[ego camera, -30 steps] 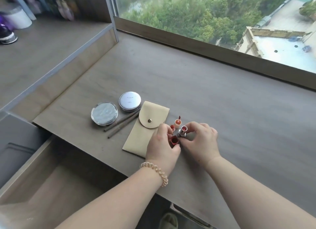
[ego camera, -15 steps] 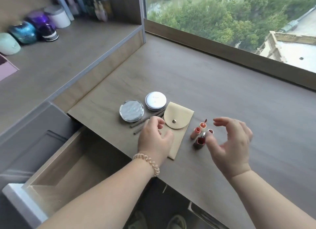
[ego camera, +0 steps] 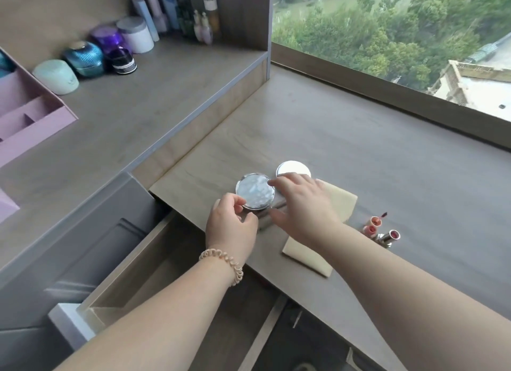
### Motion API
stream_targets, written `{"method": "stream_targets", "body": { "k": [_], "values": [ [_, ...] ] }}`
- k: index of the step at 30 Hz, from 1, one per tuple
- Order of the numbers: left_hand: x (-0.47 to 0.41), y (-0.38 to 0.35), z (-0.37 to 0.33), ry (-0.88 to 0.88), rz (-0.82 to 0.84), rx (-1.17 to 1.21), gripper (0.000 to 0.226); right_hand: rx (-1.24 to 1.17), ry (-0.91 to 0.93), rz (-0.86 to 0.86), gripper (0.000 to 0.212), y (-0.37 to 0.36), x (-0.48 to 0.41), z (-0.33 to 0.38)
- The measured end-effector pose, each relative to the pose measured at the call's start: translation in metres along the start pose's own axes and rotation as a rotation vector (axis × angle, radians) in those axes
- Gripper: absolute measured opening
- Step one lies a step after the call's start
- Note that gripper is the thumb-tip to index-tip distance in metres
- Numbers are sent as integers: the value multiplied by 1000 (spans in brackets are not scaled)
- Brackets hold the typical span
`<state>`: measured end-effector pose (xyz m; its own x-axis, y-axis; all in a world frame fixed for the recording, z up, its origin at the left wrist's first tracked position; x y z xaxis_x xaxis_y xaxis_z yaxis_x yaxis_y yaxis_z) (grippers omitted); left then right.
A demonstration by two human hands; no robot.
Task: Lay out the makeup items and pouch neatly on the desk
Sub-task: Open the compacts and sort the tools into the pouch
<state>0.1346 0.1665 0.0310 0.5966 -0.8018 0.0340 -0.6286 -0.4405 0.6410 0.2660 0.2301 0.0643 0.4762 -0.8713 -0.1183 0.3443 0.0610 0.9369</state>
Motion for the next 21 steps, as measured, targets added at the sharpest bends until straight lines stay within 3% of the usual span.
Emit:
{"method": "stream_targets", "body": {
  "k": [3,9,15,18,21],
  "values": [
    [-12,11,13,14,-1,4,21,37,-4,135,64,-22,-21,16],
    [-28,27,32,35,32,49,21,74,-79,218,71,-51,-49,28],
    [-38,33,34,35,90,122,30,49,-122,141,73,-47,-57,29],
    [-41,34,29,32,207,196,50,-133,-169,31,70,-33,-58,36],
    [-45,38,16,86,392,477,80,-622,-352,47,68,-19,-56,39]
  ]
}}
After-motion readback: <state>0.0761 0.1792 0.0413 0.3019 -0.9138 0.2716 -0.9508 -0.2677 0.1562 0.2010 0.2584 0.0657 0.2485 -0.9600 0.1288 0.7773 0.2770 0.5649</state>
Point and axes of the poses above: each hand's wrist, its own x-axis away from the middle knuckle, its own y-axis out of the back of the hand, z = x × y, the point moved 4 cm from there along -x, towards the middle knuckle, and after that the axes turned 5 degrees about -z, right-handed, at the moved point
